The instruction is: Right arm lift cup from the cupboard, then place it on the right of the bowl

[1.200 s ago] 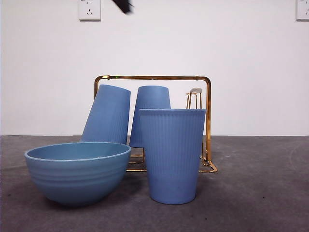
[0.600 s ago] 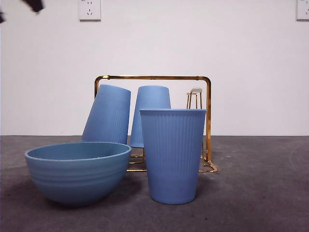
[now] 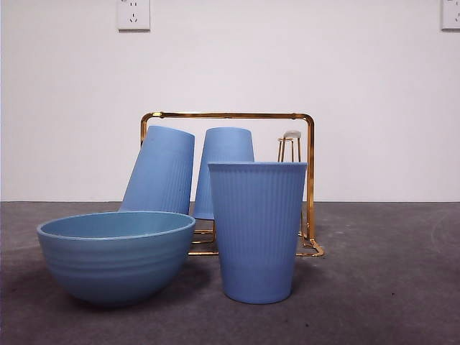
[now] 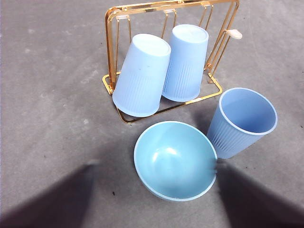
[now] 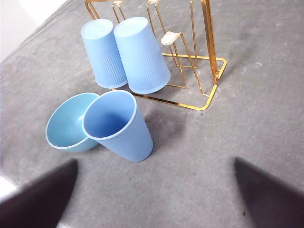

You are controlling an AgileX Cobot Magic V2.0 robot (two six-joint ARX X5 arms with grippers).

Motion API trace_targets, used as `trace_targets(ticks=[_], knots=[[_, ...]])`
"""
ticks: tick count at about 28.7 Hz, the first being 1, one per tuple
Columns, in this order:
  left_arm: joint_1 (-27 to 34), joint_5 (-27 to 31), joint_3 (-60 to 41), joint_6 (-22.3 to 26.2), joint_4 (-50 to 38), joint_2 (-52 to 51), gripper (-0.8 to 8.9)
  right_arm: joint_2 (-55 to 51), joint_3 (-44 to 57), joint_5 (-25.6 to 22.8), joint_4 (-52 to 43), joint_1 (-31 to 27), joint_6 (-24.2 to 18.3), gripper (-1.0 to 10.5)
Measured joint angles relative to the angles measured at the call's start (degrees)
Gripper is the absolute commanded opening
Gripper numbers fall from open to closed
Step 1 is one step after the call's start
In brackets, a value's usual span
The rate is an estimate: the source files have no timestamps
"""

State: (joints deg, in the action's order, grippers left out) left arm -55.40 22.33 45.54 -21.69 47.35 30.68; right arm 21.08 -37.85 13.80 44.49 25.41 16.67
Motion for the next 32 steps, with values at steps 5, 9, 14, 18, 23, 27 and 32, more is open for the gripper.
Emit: trace_targets(ticks=[5, 9, 14, 18, 23, 27, 32], knots=[[0.0, 0.0, 0.0, 0.0, 0.0, 0.0, 0.06, 0.0, 0.0, -0.1, -2.1, 0.0, -0.2, 0.2], [0.0, 0.0, 0.0, 0.0, 0.0, -0.1, 0.05, 0.0, 0.0, -0.2, -2.2, 0.0, -0.2, 0.2], [0.0, 0.0, 0.0, 0.0, 0.0, -0.1, 0.06, 0.0, 0.0, -0.3, -2.2, 0.0, -0.2, 0.2], [0.0, 0.0, 0.0, 0.0, -0.2, -0.2, 0.06, 0.0, 0.0, -0.3, -2.2, 0.0, -0.2, 0.2], [7.4, -0.9, -0.8, 1.8, -0.6, -1.6, 0.06, 0.0, 0.0, -0.3, -2.2, 0.0, -0.2, 0.2], [19.2, -3.9, -6.5, 5.7, -8.9, -4.9, 0.06, 0.0, 0.0, -0.3, -2.2, 0.0, -0.2, 0.2], [35.5, -17.9, -22.1, 13.6, -25.9, -13.4, 0.06, 0.0, 0.0, -0.3, -2.2, 0.0, -0.2, 0.2]])
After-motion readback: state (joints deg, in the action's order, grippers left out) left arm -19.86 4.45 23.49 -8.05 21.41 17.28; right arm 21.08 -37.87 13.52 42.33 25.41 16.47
